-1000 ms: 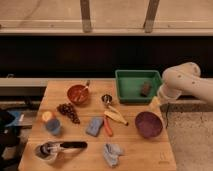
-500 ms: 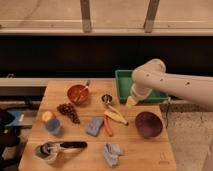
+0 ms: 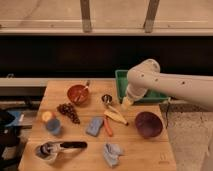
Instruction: Place banana in table surface
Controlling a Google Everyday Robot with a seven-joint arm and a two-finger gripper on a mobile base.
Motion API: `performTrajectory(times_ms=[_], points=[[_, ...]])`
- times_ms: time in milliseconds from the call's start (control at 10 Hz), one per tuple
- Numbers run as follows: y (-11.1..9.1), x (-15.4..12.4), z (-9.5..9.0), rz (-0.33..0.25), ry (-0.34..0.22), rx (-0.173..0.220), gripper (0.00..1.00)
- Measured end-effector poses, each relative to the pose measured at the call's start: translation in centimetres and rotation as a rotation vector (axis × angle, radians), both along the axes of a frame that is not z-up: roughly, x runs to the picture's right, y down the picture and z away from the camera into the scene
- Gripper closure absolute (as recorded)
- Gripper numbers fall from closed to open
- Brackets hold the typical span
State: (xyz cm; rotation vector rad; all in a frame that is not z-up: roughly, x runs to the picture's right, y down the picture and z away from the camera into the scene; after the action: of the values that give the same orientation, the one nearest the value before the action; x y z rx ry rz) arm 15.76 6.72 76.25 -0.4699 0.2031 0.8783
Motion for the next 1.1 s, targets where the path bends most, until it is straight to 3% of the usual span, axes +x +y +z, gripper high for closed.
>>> performTrajectory(times_ms=[300, 800, 1100], points=[[1.2, -0.5, 0.9, 0.0, -0.013, -0.018, 0.23], [4.7, -7.2, 4.8, -0.047, -0.13, -0.088, 0.23], [5.0, -8.2, 5.0, -0.052, -0.16, -0.086, 0.23]])
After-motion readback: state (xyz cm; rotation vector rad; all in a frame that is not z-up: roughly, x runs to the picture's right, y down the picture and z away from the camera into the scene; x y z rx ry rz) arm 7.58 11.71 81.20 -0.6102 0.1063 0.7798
